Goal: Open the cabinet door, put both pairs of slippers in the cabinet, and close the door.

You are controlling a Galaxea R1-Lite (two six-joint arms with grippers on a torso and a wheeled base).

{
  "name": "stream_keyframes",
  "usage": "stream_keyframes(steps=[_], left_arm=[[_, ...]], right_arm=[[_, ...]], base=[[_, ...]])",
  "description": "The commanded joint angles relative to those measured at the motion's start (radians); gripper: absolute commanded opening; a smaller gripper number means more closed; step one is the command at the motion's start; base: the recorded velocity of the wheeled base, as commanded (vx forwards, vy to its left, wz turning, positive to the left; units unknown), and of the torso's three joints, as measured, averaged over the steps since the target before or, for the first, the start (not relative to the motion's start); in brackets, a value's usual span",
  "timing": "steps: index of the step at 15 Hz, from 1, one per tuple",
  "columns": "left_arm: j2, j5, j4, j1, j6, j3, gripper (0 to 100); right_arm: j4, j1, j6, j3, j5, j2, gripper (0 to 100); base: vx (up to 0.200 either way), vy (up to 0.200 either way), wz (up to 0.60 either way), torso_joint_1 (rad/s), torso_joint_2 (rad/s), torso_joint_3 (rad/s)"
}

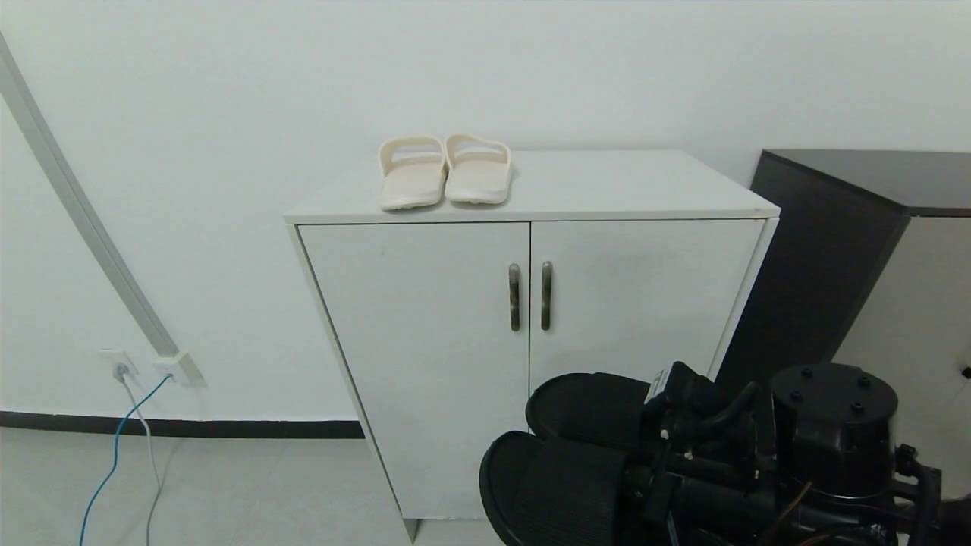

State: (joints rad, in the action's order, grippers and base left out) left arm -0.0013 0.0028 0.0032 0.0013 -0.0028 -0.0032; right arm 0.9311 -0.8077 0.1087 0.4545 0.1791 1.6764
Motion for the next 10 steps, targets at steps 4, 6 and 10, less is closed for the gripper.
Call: stream_keyframes(steps=[4,6,10], left_arm=[[0.001,0.0,0.0,0.0,0.003,0.0,100],[0.001,-0.001,0.001,0.0,0.003,0.0,100],[0.001,0.0,0.0,0.0,0.003,0.0,100]], right_arm=[[0.002,-0.007,0.0,-0.01,0.0,0.0,0],[0.002,-0.007,0.0,-0.013,0.0,0.0,0],[0.006,-0.007,0.0,-0.02,0.0,-0.001,0]], base=[[0.0,0.0,0.0,-0.099,0.45,0.353],[0.0,0.0,0.0,-0.049,0.44,0.376],[0.0,0.0,0.0,-0.018,0.33,0.3]])
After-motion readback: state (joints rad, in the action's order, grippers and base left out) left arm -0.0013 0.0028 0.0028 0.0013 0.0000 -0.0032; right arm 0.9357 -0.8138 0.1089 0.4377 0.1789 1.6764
